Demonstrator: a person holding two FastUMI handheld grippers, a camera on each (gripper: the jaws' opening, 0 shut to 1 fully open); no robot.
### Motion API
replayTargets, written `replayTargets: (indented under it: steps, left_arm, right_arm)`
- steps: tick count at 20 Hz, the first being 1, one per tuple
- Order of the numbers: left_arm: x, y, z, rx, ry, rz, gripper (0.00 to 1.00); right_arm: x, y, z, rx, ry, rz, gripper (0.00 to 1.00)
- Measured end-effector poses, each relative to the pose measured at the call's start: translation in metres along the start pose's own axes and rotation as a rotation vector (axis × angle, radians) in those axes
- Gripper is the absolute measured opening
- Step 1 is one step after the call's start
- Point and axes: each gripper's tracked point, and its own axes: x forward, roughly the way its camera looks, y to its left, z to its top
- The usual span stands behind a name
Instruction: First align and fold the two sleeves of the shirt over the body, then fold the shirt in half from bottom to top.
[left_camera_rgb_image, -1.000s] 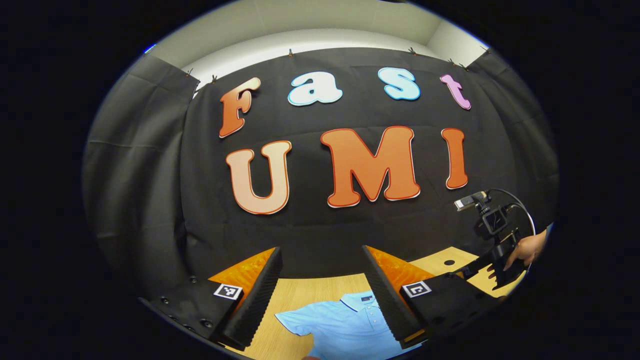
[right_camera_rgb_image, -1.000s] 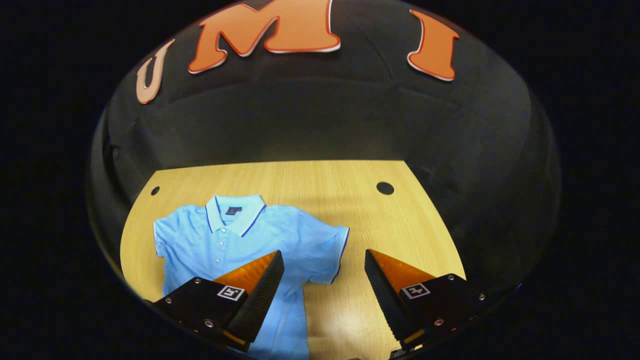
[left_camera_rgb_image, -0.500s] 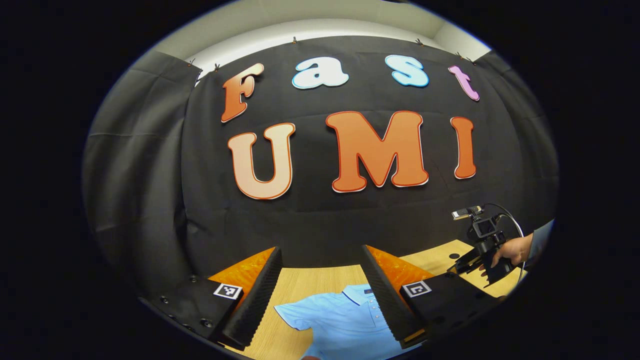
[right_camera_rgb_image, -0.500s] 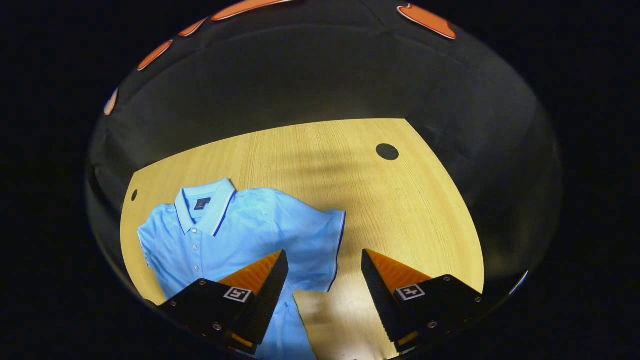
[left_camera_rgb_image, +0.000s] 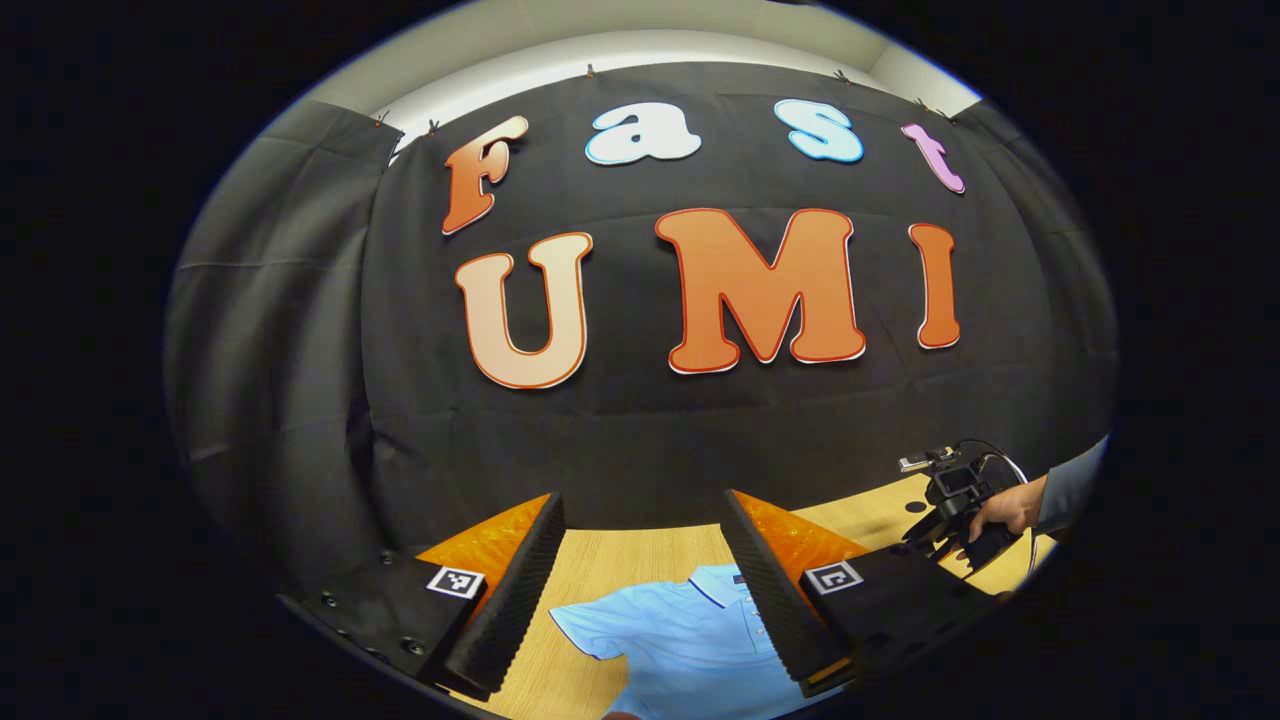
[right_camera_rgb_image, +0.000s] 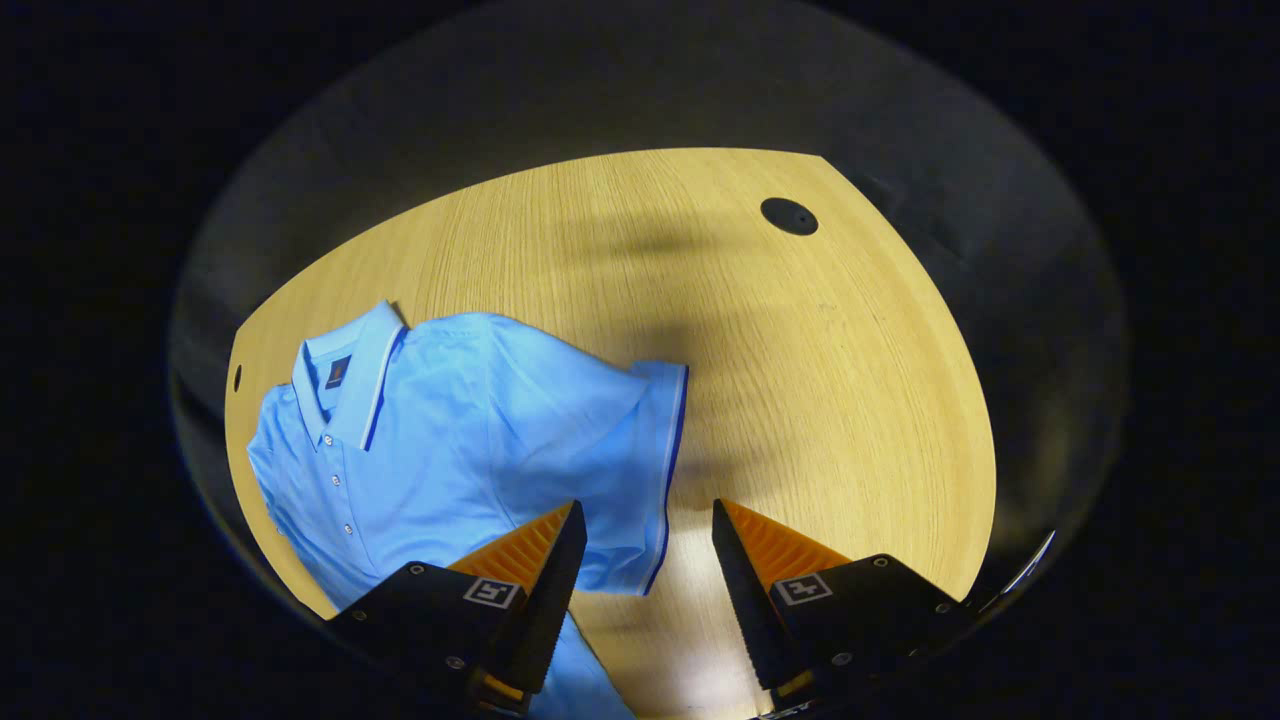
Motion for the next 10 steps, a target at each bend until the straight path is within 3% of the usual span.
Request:
replayTargets:
  steps: [4, 8, 9, 10]
  left_arm:
    - [0.0, 0.002, 0.0, -0.007, 0.007, 0.006, 1.0]
    - [-0.002, 0.009, -0.002, -0.013, 0.011, 0.022, 1.0]
    - [-0.003, 0.011, -0.004, -0.017, 0.013, 0.024, 1.0]
    - [-0.004, 0.012, -0.004, -0.02, 0.015, 0.027, 1.0]
  right_arm:
    - [0.012, 0.002, -0.003, 0.024, 0.037, -0.004, 0.66]
    - [0.016, 0.007, -0.001, 0.072, 0.052, -0.008, 0.44]
    - [0.017, 0.008, -0.001, 0.082, 0.056, -0.007, 0.28]
    - [0.016, 0.009, -0.001, 0.087, 0.053, 0.004, 0.2]
